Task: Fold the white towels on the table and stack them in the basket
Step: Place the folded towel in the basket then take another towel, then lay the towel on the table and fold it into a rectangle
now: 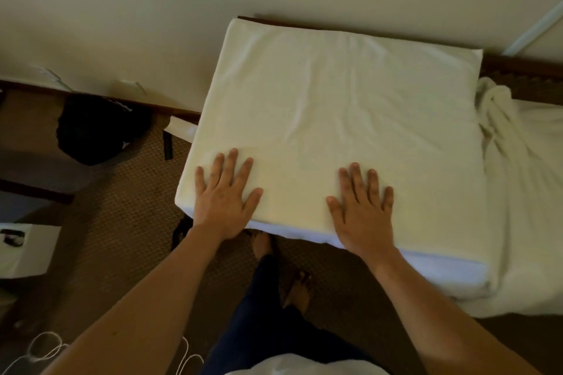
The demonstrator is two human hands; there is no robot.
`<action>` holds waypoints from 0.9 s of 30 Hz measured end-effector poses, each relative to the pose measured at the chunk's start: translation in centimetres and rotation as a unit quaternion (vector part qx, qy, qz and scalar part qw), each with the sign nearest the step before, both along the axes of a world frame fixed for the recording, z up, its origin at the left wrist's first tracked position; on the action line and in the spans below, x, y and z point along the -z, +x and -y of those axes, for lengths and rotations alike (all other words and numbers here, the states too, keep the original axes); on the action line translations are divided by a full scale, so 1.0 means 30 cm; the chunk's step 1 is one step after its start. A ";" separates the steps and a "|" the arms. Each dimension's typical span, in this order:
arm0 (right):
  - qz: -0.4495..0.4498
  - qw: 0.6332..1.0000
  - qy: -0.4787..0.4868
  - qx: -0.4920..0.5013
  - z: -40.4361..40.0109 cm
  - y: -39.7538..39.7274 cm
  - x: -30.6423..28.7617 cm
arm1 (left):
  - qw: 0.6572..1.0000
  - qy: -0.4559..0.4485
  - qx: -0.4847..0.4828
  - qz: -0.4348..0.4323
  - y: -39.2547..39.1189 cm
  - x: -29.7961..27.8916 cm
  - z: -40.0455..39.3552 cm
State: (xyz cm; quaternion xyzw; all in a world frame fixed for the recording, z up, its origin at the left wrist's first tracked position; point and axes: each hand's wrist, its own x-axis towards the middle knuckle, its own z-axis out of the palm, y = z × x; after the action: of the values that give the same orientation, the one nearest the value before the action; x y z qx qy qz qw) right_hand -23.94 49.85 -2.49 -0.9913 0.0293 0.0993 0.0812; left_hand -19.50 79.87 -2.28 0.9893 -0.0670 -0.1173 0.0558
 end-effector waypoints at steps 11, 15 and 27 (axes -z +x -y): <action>-0.006 0.930 0.022 0.368 0.379 -0.131 -0.062 | 0.996 -0.017 -0.087 -0.022 -0.019 -0.045 0.168; -0.017 0.997 0.041 0.060 0.093 -0.106 -0.055 | 0.993 -0.027 0.112 -0.020 -0.072 -0.050 0.437; -0.071 0.955 0.014 0.288 0.569 -0.132 -0.038 | 0.994 0.018 -0.101 -0.035 0.160 -0.029 -0.070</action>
State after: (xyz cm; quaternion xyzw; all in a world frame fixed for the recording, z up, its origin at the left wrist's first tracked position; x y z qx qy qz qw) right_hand -27.88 32.78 -1.35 -0.9300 0.3180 0.1419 0.1180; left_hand -14.68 81.96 -1.42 0.9871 0.0378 -0.1469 0.0519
